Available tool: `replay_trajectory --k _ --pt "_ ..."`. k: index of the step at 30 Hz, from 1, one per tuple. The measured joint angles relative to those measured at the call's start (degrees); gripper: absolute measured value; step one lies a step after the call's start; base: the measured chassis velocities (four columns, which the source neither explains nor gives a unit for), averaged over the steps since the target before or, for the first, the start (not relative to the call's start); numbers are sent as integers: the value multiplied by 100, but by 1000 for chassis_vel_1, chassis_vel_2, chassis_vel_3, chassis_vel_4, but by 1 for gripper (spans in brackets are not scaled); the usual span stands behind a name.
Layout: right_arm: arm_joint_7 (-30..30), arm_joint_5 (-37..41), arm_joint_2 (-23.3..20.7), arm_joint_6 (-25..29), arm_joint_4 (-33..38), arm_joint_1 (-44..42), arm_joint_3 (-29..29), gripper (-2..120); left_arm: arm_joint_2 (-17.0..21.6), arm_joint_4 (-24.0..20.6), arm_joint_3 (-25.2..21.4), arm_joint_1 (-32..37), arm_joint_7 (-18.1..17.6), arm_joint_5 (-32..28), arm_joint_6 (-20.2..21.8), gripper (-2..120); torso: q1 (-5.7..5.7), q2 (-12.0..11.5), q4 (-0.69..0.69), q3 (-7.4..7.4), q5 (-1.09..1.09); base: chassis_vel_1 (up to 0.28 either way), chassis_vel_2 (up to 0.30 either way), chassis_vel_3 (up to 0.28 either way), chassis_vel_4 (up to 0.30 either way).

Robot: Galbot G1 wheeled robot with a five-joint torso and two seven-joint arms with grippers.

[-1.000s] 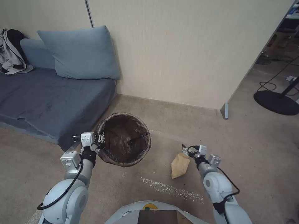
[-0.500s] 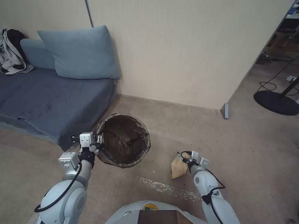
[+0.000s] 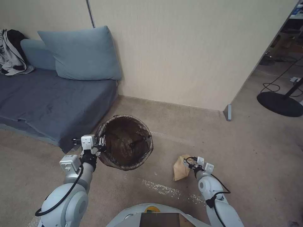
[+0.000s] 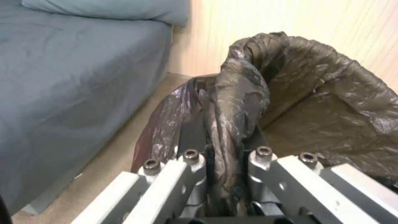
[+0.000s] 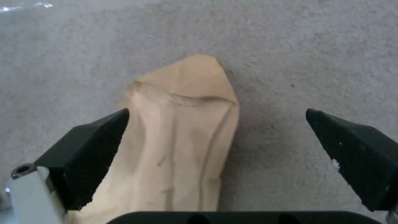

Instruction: Pick up the trash bin, then pick up the garbage from the floor and place it into the trash bin.

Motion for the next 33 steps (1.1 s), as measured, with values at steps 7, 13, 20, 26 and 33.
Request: replay_trajectory --k 7,13,20,26,33 --pt "-224 12 18 10 -265 38 5 100 5 46 -3 -46 -7 -13 0 7 0 0 0 0 0 0 0 0 0" --pt "-263 10 88 39 -449 129 -15 100 2 74 -2 -45 -10 -12 2 7 0 0 1 0 0 0 0 0 0" --pt "-268 4 148 41 -499 169 -100 100 6 110 3 -54 -11 -10 4 7 0 0 0 0 0 0 0 0 0" --pt "-281 -59 217 57 -547 191 -135 100 53 113 -13 -55 7 -23 33 7 0 0 0 0 0 0 0 0 0" --pt "-308 -104 238 59 -548 186 -183 100 50 139 -9 -85 -2 -28 30 7 0 0 0 0 0 0 0 0 0"
